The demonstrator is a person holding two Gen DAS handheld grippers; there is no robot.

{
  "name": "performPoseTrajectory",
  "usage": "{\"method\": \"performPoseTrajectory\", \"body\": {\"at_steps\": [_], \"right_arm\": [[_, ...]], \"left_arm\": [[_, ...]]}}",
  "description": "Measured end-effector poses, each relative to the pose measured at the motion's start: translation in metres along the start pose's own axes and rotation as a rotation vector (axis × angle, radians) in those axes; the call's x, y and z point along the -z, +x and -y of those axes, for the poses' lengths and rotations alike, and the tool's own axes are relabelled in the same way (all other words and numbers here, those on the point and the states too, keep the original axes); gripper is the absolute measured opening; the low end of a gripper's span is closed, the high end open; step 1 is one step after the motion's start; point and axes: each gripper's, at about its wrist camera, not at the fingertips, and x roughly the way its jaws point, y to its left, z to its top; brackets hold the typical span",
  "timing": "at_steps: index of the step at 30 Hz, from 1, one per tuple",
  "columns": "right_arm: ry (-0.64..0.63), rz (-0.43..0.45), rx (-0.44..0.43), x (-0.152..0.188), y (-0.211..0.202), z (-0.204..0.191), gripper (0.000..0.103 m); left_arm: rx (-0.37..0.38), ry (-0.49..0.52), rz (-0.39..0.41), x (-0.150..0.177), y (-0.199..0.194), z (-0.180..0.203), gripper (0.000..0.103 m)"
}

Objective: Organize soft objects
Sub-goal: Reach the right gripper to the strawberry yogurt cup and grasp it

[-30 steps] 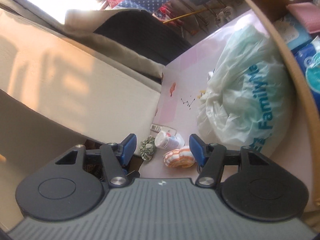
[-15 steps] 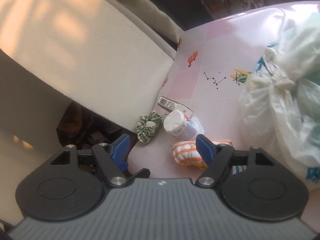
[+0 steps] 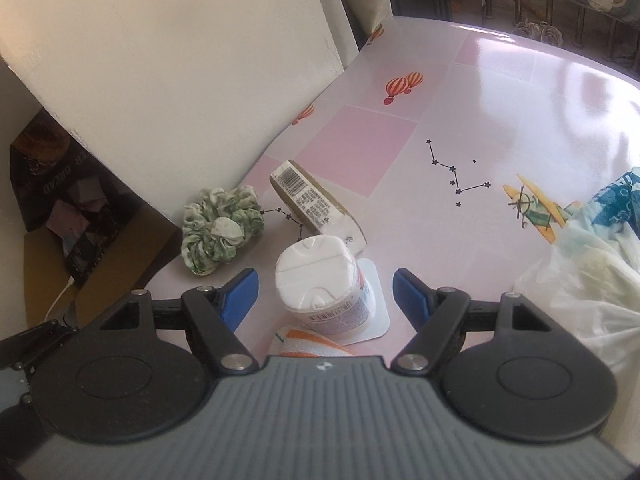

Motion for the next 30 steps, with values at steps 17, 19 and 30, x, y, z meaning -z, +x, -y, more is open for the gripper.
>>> {"method": "performPoseTrajectory", "body": {"at_steps": [17,19,30], "right_arm": [[0.472,-0.029,-0.306,0.015,-0.001,0.068,0.053],[0.433,-0.009,-0.217,0.010,-0.013,0.068,0.053],[0.186,-0.010,-0.011,0.002,-0.021,0.031,0.082]], "left_arm": [[0.028,0.001,0.009,0.003,-0.004,-0.002,0.064],[0.031,0.003,0.012,0.002,-0.004,-0.001,0.064],[0.045,0.014,0.006,0.006,-0.006,0.009,0.064]]}}
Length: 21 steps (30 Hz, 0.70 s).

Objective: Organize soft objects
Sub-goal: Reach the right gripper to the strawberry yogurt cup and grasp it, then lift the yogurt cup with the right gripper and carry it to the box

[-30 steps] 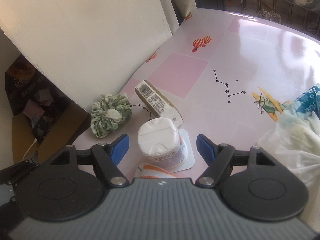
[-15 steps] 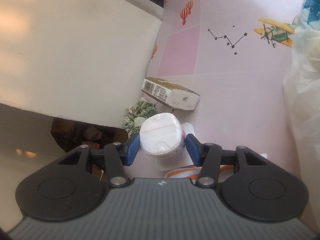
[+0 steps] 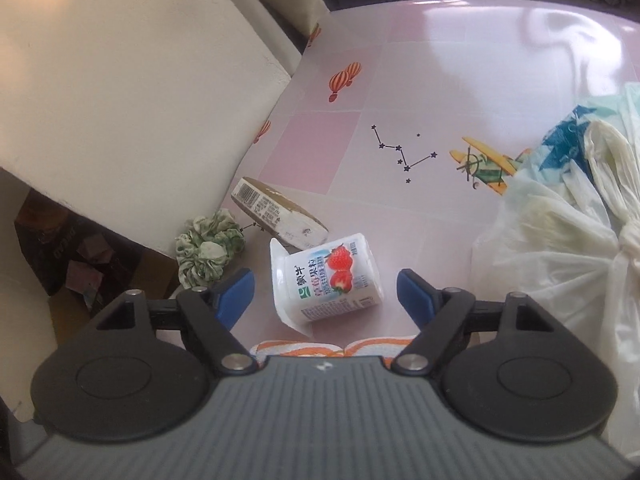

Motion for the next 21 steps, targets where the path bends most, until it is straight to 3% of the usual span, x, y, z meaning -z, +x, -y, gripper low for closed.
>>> {"method": "performPoseTrajectory", "body": {"at_steps": [6,8,9,10,14,19,21], "right_arm": [[-0.119,-0.038,0.123,-0.005,0.024,-0.019,0.083],[-0.105,-0.050,0.117,-0.004,0.029,-0.016,0.081],[-0.095,-0.055,0.106,-0.004,0.031,-0.014,0.073],[-0.072,-0.057,0.071,-0.004,0.031,-0.011,0.065],[0.012,-0.046,-0.002,-0.004,0.027,0.000,0.063],[0.263,-0.113,-0.293,0.003,0.036,0.030,0.063],[0.290,-0.129,-0.291,0.006,0.040,0.034,0.063]], "left_arm": [[-0.011,-0.009,0.001,0.000,-0.003,-0.002,0.064],[-0.013,-0.011,0.001,-0.001,-0.003,-0.003,0.064],[-0.013,-0.012,0.001,-0.001,-0.003,-0.004,0.064],[-0.012,-0.011,0.001,-0.001,-0.004,-0.004,0.064],[-0.011,-0.007,0.006,-0.001,-0.005,-0.004,0.064],[-0.009,-0.003,0.013,0.001,-0.007,-0.002,0.064],[-0.010,-0.002,0.012,0.001,-0.008,-0.002,0.064]]}}
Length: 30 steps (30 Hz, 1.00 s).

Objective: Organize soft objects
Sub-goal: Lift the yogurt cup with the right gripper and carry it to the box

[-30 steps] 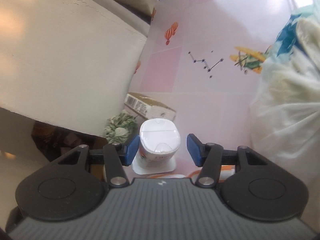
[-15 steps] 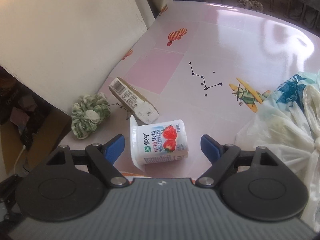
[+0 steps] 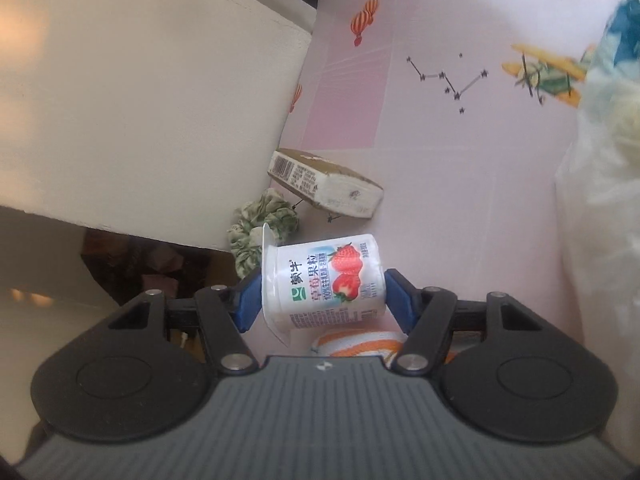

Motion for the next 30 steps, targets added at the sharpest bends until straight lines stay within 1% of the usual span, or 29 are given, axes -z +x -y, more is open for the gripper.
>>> {"method": "performPoseTrajectory", "body": {"at_steps": [1,3,7,10,13,14,16,19,24,27,30], "right_arm": [[-0.012,0.004,0.035,0.000,0.000,-0.001,0.063],[-0.022,0.014,0.054,0.000,-0.004,-0.002,0.063],[-0.075,0.057,0.135,-0.001,-0.018,-0.006,0.063],[-0.091,0.085,0.176,-0.001,-0.029,-0.003,0.063],[-0.083,0.099,0.195,-0.001,-0.036,0.004,0.061],[-0.076,0.106,0.193,0.000,-0.039,0.007,0.060],[-0.053,0.122,0.169,0.001,-0.045,0.011,0.052],[-0.026,0.148,0.109,0.000,-0.054,0.015,0.049],[-0.028,0.164,0.095,-0.005,-0.058,0.016,0.046],[-0.024,0.157,0.075,-0.008,-0.055,0.017,0.042],[-0.026,0.151,0.068,-0.011,-0.051,0.018,0.037]], "left_arm": [[0.001,0.001,0.001,0.000,-0.001,0.000,0.064],[0.002,0.005,0.004,-0.001,-0.002,0.002,0.064],[0.009,0.011,0.010,-0.003,-0.002,0.004,0.064],[0.020,0.030,0.016,-0.005,-0.001,0.009,0.064],[0.039,0.064,0.023,-0.006,0.002,0.018,0.064],[0.046,0.076,0.024,-0.007,0.003,0.021,0.064],[0.063,0.102,0.029,-0.007,0.005,0.028,0.064],[0.094,0.141,0.039,-0.011,0.010,0.040,0.064],[0.173,0.171,0.050,-0.026,0.021,0.061,0.064],[0.221,0.179,0.033,-0.037,0.036,0.073,0.064],[0.240,0.172,0.004,-0.044,0.052,0.082,0.064]]}}
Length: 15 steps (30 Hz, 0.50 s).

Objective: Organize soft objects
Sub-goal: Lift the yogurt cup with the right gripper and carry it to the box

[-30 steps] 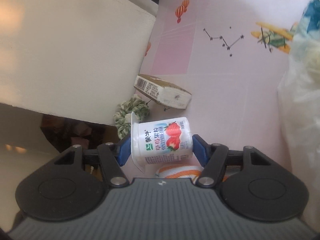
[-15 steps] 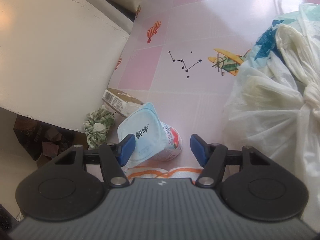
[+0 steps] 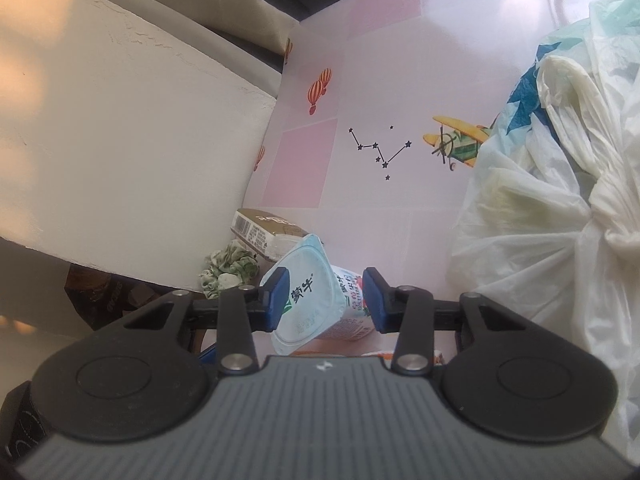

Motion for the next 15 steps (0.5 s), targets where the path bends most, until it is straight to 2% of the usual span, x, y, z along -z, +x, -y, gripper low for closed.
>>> {"method": "performPoseTrajectory", "body": {"at_steps": [8,15], "right_arm": [[0.017,-0.019,-0.031,-0.008,0.017,0.001,0.032],[0.003,-0.009,-0.043,-0.004,0.017,0.001,0.025]], "left_arm": [[0.000,-0.006,-0.033,-0.012,0.029,0.003,0.057],[-0.007,-0.034,-0.019,-0.013,0.030,0.002,0.055]]}}
